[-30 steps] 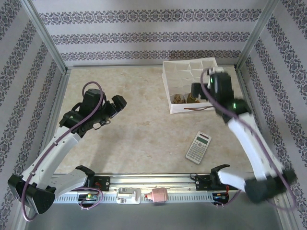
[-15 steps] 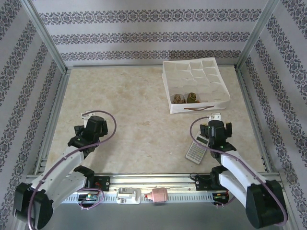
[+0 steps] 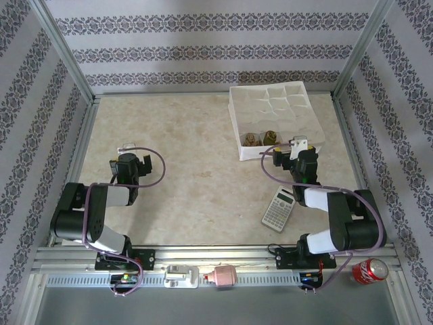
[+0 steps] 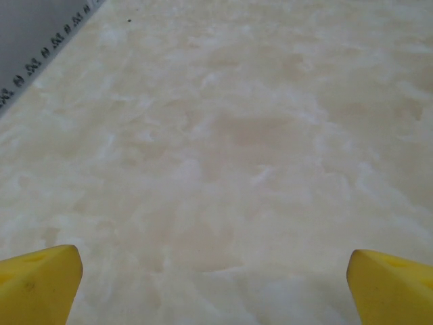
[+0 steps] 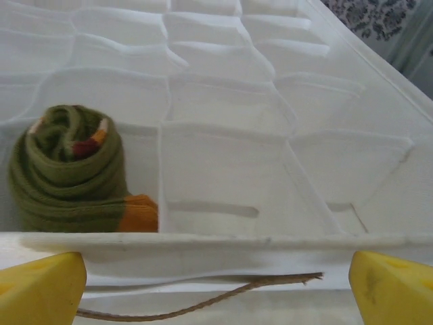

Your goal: Roll the socks

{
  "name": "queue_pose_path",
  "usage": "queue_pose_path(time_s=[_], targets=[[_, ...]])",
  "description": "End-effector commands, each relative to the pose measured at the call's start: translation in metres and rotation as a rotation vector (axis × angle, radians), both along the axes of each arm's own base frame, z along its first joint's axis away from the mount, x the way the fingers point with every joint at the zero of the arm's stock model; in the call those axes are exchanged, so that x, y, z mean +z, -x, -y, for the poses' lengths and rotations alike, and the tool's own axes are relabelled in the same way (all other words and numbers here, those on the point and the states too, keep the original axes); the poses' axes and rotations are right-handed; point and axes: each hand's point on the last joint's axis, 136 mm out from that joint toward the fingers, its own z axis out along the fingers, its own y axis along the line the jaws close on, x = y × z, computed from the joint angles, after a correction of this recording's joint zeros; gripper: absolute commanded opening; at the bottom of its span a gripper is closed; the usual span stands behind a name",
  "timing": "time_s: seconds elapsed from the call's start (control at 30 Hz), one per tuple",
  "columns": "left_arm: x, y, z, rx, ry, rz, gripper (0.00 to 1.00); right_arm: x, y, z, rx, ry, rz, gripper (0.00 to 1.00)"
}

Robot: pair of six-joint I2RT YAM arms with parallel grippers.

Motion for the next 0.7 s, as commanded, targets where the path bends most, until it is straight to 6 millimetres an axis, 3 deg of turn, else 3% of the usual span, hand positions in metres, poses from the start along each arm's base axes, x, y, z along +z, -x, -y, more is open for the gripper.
queue_pose_path(time_s=[0.0,0.03,0.1,0.2,0.67], targets=[[0.027,-0.017,0.016,-0.120,0.012,0.208,0.99,0.004,-0.001,-0.010,0.047,-0.050,0.126,0.98],[0.032,-0.013,0.014,-0.114,0.002,0.263,0.99,0.006,-0.002,-0.009,0.033,-0.045,0.128,0.98],[0.028,-0.006,0.009,-0.078,0.030,0.212,0.99,-0.001,-0.006,0.001,-0.026,-0.036,0.048,0.98],[0.025,-0.019,0.011,-0.098,0.033,0.181,0.99,-0.003,-0.008,0.009,-0.067,-0.057,0.053,0.98],[0.030,-0.011,0.006,-0.069,0.023,0.234,0.99,0.005,-0.015,0.011,-0.066,-0.075,0.072,0.98]])
